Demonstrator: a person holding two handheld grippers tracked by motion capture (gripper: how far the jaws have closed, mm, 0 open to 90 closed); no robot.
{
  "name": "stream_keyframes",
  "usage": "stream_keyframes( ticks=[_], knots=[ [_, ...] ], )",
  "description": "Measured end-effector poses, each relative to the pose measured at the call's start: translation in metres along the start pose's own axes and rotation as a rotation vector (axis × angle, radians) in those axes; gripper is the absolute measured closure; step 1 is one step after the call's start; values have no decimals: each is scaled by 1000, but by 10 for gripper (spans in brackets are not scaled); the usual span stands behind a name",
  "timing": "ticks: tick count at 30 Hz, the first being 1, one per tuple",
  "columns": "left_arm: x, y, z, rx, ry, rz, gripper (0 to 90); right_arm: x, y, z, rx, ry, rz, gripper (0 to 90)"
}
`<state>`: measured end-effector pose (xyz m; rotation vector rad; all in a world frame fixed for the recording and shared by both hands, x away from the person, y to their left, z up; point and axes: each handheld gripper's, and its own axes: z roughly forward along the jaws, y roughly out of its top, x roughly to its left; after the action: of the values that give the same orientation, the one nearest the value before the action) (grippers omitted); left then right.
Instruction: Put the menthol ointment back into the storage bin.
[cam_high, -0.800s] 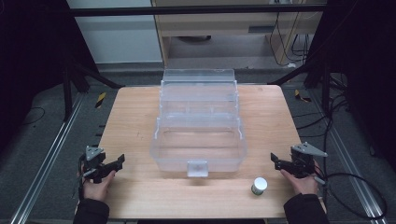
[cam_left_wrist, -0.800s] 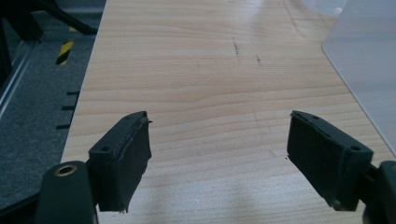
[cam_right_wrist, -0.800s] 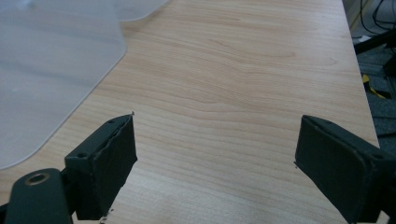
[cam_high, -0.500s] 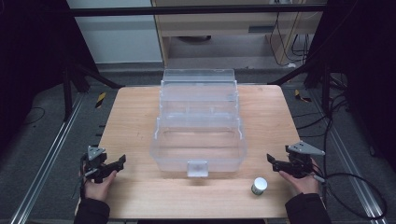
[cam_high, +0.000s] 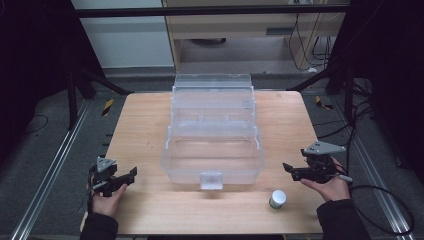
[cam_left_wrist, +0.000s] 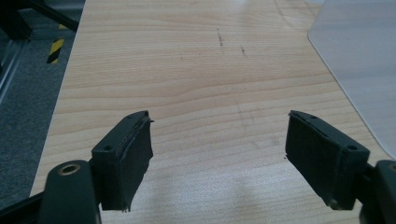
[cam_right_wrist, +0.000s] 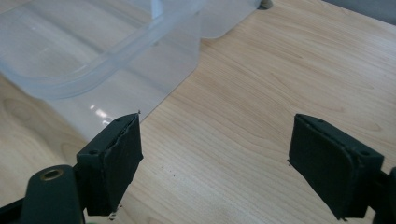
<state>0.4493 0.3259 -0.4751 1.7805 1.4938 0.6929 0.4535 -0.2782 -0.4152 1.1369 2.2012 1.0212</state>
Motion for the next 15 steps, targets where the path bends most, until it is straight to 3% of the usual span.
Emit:
stream_keyframes(
  ticks=[5, 8, 15],
  knots=[
    [-1, 0, 0, 6, -4, 7, 222, 4, 11, -8, 47, 72, -80, 176],
    [-2, -1, 1, 11, -8, 9, 223, 7, 15, -12, 55, 120, -101, 177],
    [-4, -1, 2, 21, -15, 21, 227, 13, 19, -13, 112, 170, -149, 175]
  ],
)
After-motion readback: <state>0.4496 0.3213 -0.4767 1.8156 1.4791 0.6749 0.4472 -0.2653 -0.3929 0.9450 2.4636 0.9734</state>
